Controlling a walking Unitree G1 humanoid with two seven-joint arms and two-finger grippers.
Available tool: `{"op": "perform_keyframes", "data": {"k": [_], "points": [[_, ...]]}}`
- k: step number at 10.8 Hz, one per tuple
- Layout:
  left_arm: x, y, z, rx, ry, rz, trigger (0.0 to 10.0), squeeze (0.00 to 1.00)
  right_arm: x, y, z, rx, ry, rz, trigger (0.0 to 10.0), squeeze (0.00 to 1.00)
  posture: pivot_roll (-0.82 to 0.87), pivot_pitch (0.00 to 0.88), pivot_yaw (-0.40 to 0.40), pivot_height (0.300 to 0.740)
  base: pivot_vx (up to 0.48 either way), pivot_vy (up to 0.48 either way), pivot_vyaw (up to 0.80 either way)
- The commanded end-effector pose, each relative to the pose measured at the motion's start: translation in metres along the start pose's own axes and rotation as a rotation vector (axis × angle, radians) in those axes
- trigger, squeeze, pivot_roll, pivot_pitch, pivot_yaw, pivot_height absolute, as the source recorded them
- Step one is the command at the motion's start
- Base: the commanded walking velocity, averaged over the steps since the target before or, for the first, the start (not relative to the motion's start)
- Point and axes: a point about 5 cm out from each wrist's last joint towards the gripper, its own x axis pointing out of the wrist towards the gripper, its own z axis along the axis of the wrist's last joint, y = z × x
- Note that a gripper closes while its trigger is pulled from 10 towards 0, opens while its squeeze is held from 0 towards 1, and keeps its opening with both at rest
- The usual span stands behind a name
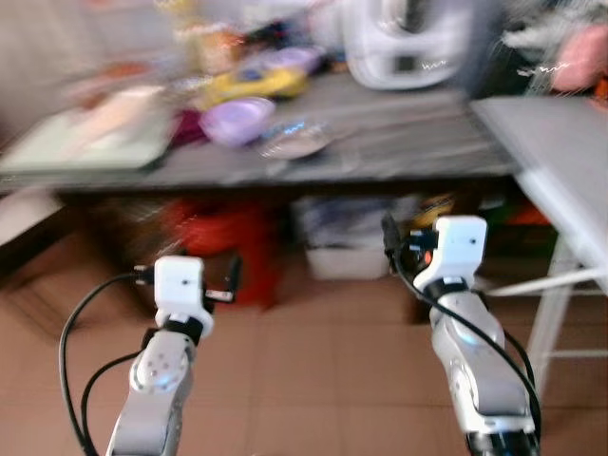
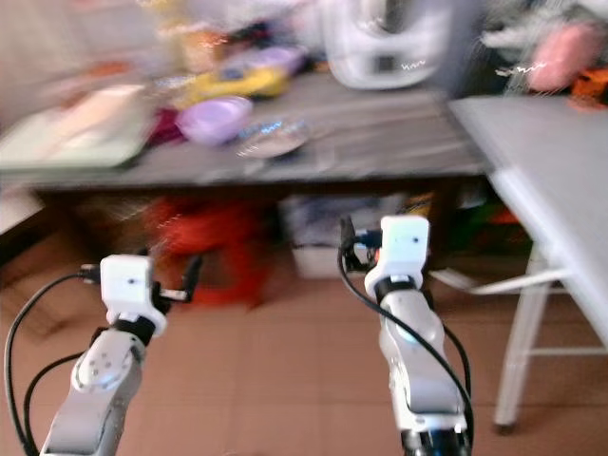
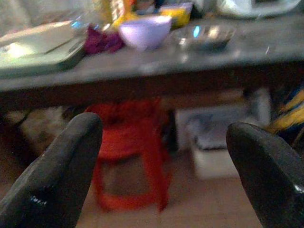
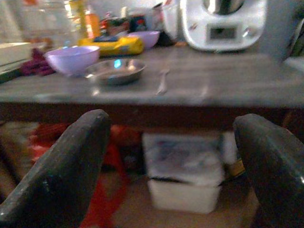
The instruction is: Setting the table
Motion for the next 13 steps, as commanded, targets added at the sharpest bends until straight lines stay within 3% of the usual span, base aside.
{"op": "perform_keyframes", "data": {"k": [1, 8, 13], "points": [[0.0003, -0.0024, -0.0008, 0.006, 0.005, -0.011, 10.0, 0.00, -0.0005, -0.0042, -0.0026, -0.003, 0.012, -0.014, 10.0, 0.00, -0.04, 0.077, 0.070, 0.740, -0.274, 0.000, 0.00], [-0.0008, -0.0066, 0.0031, 0.001, -0.034, -0.098, 10.0, 0.00, 0.0001, -0.0040, -0.0043, 0.025, 0.016, -0.020, 10.0, 0.00, -0.04, 0.080, 0.075, 0.740, -0.035, 0.000, 0.00], [-0.0009, -0.0069, 0.0033, -0.007, -0.035, -0.118, 10.0, 0.00, 0.0010, -0.0022, -0.0047, 0.028, 0.018, -0.016, 10.0, 0.00, -0.04, 0.079, 0.079, 0.740, 0.000, -0.376, 0.00]]}}
